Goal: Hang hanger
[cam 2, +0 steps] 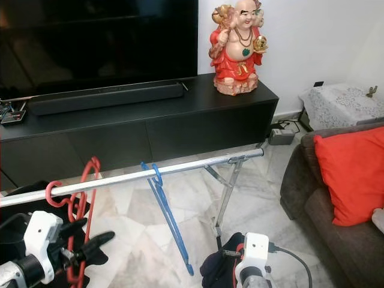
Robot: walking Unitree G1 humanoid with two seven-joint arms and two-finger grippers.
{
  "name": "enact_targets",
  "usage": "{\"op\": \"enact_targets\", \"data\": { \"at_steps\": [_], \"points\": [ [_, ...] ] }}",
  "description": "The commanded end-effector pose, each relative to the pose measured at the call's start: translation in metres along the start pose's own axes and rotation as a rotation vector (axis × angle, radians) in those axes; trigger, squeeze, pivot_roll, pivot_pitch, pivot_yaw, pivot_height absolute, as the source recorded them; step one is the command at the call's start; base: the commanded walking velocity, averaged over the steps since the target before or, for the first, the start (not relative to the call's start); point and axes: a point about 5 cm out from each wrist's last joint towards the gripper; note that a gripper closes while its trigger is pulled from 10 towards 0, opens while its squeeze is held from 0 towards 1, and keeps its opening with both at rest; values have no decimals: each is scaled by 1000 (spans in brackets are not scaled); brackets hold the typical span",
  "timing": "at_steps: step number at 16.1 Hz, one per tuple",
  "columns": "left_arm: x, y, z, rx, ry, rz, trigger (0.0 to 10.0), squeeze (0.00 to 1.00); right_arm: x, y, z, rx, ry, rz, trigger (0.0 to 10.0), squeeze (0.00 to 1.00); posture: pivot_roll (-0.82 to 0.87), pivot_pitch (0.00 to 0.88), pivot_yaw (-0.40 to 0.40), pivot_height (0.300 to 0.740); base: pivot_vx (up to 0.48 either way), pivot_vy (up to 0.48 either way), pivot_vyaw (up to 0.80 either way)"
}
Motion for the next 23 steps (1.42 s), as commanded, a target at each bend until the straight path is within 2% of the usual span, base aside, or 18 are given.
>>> {"op": "enact_targets", "data": {
  "at_steps": [1, 3, 9, 12, 14, 15, 16, 18, 19, 23],
  "points": [
    [1, -5, -1, -28, 10, 30, 10000, 0, -1, 0, 2, 9, 0, 5, 10000, 0, 77, 55, 29, 740, 0, 0, 0],
    [3, -22, 4, -24, -4, 69, 10000, 0, -2, -1, 1, 7, -2, 10, 10000, 0, 80, 57, 30, 740, 0, 0, 0],
    [12, -52, 20, 73, -25, 52, 10000, 0, -5, -2, 1, 19, -11, 28, 10000, 0, 99, 61, 21, 740, 0, 0, 0],
    [13, -56, 25, 114, -19, 43, 10000, 0, -5, -1, 2, 27, -16, 32, 10000, 0, 106, 60, 15, 740, 0, 0, 0],
    [7, -48, 32, 203, 31, 39, 10000, 0, -5, -1, 2, 26, -16, 34, 10000, 0, 105, 58, 16, 740, 0, 0, 0],
    [4, -36, 34, 267, 69, 21, 10000, 553, -6, -1, 3, 26, -18, 38, 10000, 0, 103, 57, 16, 740, 0, 0, 0],
    [3, -25, 30, 268, 65, -5, 10000, 1000, -7, -2, 3, 26, -18, 43, 10000, 0, 96, 53, 15, 740, 0, 0, 0],
    [4, -15, 24, 244, 50, -20, 10000, 1000, -8, -2, 4, 40, -38, 48, 10000, 0, 92, 52, 13, 740, 0, 0, 0],
    [5, -14, 23, 243, 50, -19, 10000, 1000, -8, -3, 3, 41, -39, 47, 10000, 0, 92, 52, 13, 740, 0, 0, 0],
    [4, -12, 32, 322, 96, -6, 10000, 1000, -9, -3, 3, 36, -36, 50, 10000, 0, 91, 50, 13, 740, 0, 0, 0]
  ]
}}
Point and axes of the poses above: a point about 5 cm out from each wrist's last joint towards the gripper, its own y axis pointing out of the wrist towards the gripper, its own x axis along the axis of the wrist's last joint, z = x × y, and after that the axes turned 10 degrees about -y, right-handed
